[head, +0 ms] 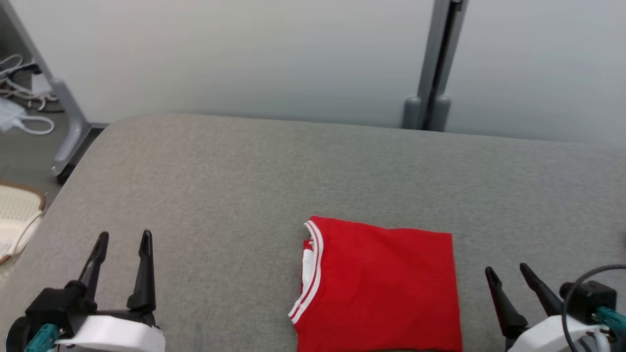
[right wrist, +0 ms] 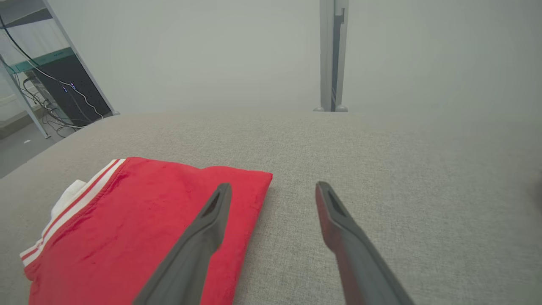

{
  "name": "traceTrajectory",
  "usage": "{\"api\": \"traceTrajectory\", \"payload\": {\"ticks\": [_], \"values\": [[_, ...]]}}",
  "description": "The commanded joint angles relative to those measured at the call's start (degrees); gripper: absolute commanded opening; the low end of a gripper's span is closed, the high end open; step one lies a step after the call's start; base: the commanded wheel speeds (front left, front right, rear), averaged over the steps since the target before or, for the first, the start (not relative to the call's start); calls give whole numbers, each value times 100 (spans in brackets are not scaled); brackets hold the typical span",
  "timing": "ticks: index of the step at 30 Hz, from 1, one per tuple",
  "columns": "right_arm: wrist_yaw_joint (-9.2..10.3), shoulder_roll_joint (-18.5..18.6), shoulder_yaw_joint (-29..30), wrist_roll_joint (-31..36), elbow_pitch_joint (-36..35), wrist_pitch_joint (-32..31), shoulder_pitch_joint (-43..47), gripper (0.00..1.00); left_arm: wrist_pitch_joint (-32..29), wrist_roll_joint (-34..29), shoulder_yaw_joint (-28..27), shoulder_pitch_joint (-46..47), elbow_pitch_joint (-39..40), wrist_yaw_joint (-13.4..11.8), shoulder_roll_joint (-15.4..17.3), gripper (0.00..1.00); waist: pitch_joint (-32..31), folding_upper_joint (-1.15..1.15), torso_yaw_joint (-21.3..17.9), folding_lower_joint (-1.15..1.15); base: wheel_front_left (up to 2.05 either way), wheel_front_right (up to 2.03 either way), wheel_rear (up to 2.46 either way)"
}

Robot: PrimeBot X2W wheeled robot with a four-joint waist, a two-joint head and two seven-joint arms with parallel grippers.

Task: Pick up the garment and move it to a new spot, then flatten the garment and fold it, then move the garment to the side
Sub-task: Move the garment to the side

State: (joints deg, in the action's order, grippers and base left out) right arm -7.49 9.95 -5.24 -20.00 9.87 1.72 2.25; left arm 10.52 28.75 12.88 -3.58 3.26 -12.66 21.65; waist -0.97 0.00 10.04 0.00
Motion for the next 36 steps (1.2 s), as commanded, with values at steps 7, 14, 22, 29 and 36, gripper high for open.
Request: {"api": "traceTrajectory", "payload": {"ticks": [7, 14, 22, 29, 36], "values": [[-1, 50, -388, -292, 867, -6, -476, 100, 228, -41, 9, 440, -120, 123, -126, 100, 458, 0, 532, 0, 0, 0, 0], [-1, 123, -629, -721, 1612, -120, -759, 100, 355, -47, -4, 598, -310, 207, -207, 100, 615, 0, 698, 0, 0, 0, 0], [-1, 270, -908, -861, 2001, 22, -1061, 0, 431, -114, -84, 694, -432, 300, -283, 100, 681, 0, 672, 0, 0, 0, 0], [-1, 418, -1058, -892, 1979, 158, -1189, 0, 464, -172, -163, 697, -458, 343, -305, 100, 644, 0, 601, 0, 0, 0, 0], [-1, 705, -1187, -765, 1732, 154, -1054, 0, 464, -225, -194, 517, -469, 376, -280, 100, 516, 0, 252, 0, 0, 0, 0]]}}
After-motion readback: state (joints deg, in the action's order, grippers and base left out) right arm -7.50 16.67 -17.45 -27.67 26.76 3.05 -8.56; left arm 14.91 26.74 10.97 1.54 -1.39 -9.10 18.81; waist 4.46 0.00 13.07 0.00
